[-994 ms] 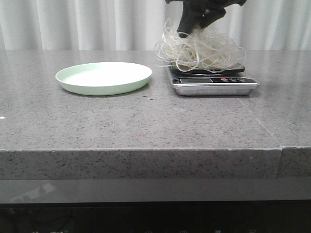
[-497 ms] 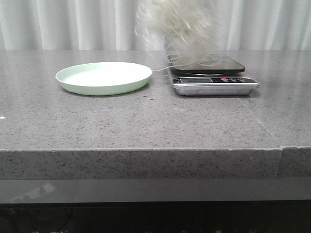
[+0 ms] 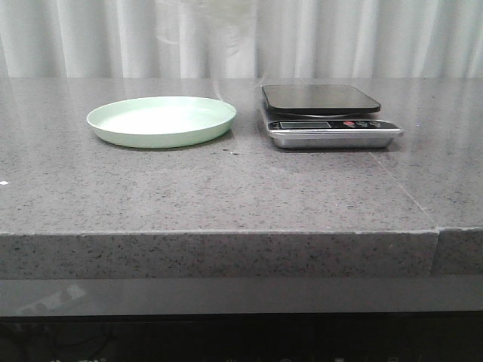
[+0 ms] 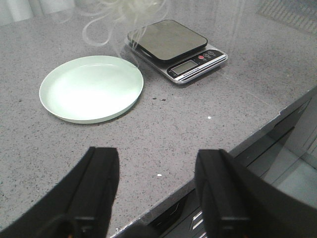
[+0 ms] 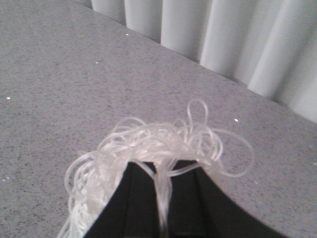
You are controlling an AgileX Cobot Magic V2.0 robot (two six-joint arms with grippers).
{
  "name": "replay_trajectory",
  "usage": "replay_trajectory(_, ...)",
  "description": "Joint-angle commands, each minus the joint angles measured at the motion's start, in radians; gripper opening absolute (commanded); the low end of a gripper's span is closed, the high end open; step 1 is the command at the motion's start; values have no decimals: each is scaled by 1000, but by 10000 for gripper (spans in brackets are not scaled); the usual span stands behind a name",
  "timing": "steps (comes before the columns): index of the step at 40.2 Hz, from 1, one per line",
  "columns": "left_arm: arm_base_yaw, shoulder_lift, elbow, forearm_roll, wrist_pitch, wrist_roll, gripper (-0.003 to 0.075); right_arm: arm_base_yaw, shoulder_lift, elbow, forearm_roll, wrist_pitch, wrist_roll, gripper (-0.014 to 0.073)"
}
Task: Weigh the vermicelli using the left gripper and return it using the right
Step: 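Lift the vermicelli with the right gripper and carry it toward the plate, then lower the vermicelli onto the green plate and open the right gripper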
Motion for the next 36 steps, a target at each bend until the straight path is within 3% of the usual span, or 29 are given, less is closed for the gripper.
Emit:
replay_trajectory(1, -6, 3, -26, -2, -68, -7, 440, 25, -29, -41, 8, -135, -11, 181)
replay_trajectory(11, -6, 3, -26, -2, -68, -7, 440, 35, 64, -42, 8, -133, -11, 181)
replay_trajectory(27, -6, 3, -26, -2, -68, -7, 440, 38, 156, -42, 52, 17, -11, 188)
replay_trajectory(30, -6, 3, -26, -2, -68, -7, 440, 38, 167, -42, 54, 34, -11, 224)
replay_trajectory(36, -6, 3, -26, -2, -66, -7, 440, 38, 179, -42, 56, 47, -11, 376)
